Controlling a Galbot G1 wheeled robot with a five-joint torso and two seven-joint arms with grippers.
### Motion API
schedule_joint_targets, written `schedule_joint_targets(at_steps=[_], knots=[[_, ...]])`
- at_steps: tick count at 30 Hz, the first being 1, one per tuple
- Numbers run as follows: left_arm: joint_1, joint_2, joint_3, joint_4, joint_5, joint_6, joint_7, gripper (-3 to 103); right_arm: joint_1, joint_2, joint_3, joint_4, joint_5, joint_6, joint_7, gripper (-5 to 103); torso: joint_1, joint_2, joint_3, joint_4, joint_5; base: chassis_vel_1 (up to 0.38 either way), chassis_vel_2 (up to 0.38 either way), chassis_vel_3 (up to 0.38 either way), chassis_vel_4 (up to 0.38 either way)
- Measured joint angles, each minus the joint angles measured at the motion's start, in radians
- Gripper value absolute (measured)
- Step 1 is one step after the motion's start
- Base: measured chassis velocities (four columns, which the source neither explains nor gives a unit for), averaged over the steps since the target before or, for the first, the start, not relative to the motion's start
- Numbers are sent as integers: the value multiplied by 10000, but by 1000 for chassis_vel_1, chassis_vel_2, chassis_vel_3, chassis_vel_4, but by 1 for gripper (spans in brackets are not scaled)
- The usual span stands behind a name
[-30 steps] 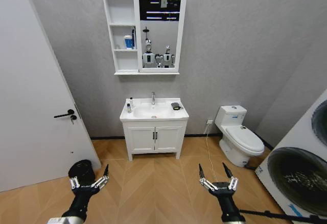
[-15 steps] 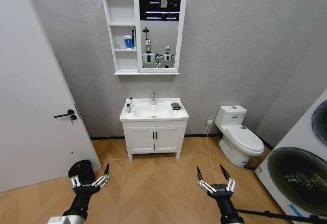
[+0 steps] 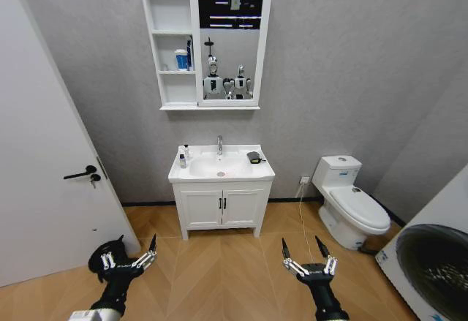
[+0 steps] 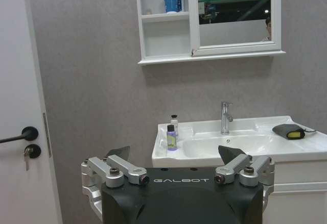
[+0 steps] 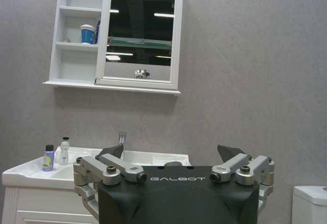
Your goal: Move facial cleanser and shampoo from washbasin to cabinet, then wipe washbasin with towel.
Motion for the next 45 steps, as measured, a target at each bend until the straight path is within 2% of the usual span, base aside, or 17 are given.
schedule_joint_targets(at_steps=[21,23,28,32,33,35,40,41,42,44,45], knots=[[-42,22,54,165,110,-29,6,98,176,-27,-24,-218,-75,60,21,100,8,-5,4,1,0,-347,346,343,-342],[-63,98,52,243,253,-30,19,98,315,-47,74,-303,-652,256,2,100,-6,3,-3,3,-1,-351,352,320,-355],[-80,388,152,391,528,-35,120,98,389,-94,25,-337,-804,131,3,100,12,-6,4,6,3,-310,326,289,-269],[-419,1465,132,941,416,267,174,98,397,-94,-88,-509,-1083,99,-44,100,15,-7,4,2,-1,-176,178,109,-100],[-419,1465,132,941,416,267,174,98,397,-94,-88,-509,-1083,99,-44,100,15,-7,4,2,-1,-103,86,-1,-3],[-548,1962,171,1072,100,547,162,97,387,-56,-144,-644,-1188,174,-69,100,5,-4,2,-2,-3,-25,43,-4,-6],[-935,2560,374,1514,-241,818,148,97,382,-24,-126,-749,-1177,196,-75,100,-12,3,-3,3,0,45,-25,-46,15],[-1202,2800,466,1745,-493,932,104,101,377,-17,-71,-794,-1142,196,-75,100,-14,5,-4,3,-3,97,-77,-35,83],[-1202,2800,466,1745,-493,932,104,101,377,-17,-71,-794,-1142,196,-75,100,-14,5,-4,3,-3,97,-77,-35,83],[-2219,3452,770,2412,-1491,1353,-187,97,360,45,50,-1023,-1117,186,-65,100,-13,5,-3,3,0,37,-39,-16,32],[-2219,3452,770,2412,-1491,1353,-187,97,360,45,50,-1023,-1117,186,-65,100,-13,5,-3,3,0,0,0,0,0]])
